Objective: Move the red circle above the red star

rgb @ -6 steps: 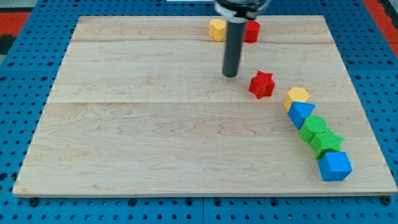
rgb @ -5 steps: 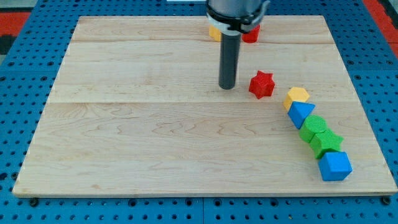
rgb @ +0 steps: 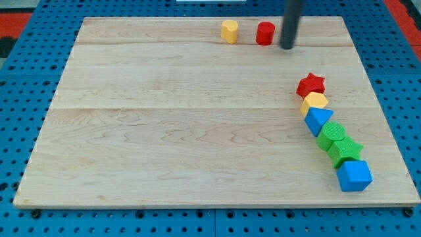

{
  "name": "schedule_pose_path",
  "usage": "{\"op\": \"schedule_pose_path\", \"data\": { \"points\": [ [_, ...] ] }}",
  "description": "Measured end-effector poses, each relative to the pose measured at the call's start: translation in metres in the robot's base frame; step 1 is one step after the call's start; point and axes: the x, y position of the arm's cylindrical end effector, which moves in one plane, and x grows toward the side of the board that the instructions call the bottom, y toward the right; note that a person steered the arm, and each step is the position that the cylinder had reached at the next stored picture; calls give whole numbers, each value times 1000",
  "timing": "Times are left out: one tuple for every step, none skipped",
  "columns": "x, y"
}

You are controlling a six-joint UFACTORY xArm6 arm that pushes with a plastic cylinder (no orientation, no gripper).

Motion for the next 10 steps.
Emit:
{"op": "schedule_pose_path", "data": {
  "points": [
    [-57, -2],
    [-73, -94],
    [-49, -101],
    [-6, -44],
    [17, -29],
    [-32, -21],
    [11, 11],
    [29, -15],
    [31, -16],
    [23, 2]
  ]
}}
